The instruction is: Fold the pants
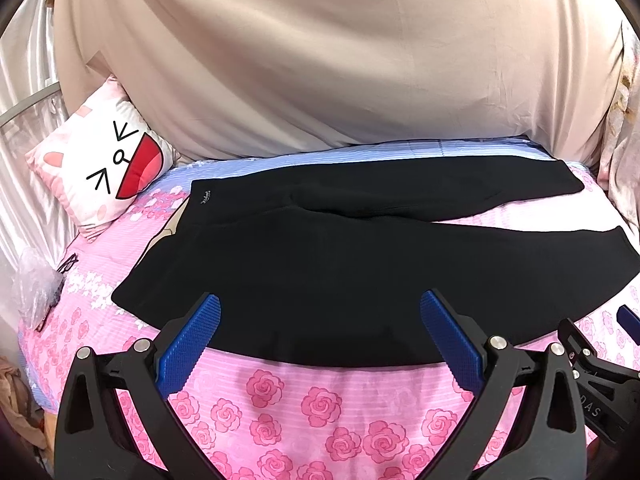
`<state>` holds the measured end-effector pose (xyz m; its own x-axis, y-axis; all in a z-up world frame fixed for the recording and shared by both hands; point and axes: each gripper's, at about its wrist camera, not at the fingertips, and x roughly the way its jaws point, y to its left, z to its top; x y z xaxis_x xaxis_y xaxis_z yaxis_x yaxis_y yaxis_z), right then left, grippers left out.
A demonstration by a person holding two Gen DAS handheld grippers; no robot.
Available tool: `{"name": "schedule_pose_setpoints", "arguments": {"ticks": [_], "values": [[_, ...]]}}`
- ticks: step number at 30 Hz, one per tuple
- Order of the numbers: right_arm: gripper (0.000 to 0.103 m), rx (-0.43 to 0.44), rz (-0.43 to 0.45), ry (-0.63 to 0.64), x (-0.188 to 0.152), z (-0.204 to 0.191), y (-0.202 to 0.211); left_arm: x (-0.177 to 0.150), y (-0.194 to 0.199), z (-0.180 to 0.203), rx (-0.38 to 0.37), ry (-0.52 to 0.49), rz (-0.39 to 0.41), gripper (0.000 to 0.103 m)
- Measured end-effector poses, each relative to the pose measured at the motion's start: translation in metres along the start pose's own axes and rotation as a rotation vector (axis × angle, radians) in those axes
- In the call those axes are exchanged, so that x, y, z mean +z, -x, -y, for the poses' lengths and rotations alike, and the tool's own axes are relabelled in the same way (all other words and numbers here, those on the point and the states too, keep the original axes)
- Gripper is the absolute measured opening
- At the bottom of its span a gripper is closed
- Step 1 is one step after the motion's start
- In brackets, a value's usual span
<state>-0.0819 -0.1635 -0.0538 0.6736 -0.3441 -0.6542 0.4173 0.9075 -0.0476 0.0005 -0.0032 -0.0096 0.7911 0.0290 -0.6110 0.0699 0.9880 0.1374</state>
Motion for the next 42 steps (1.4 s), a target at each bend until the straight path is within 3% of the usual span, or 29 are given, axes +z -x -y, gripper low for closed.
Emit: {"name": "schedule_pose_setpoints", "arguments": {"ticks": [42], "values": [[0.098, 0.006, -0.016, -0.006, -0.0041, 0.0033, -0.0031, -0.0028, -0.0012, 0.0047, 0.010, -0.023, -0.002, 0.098]]}}
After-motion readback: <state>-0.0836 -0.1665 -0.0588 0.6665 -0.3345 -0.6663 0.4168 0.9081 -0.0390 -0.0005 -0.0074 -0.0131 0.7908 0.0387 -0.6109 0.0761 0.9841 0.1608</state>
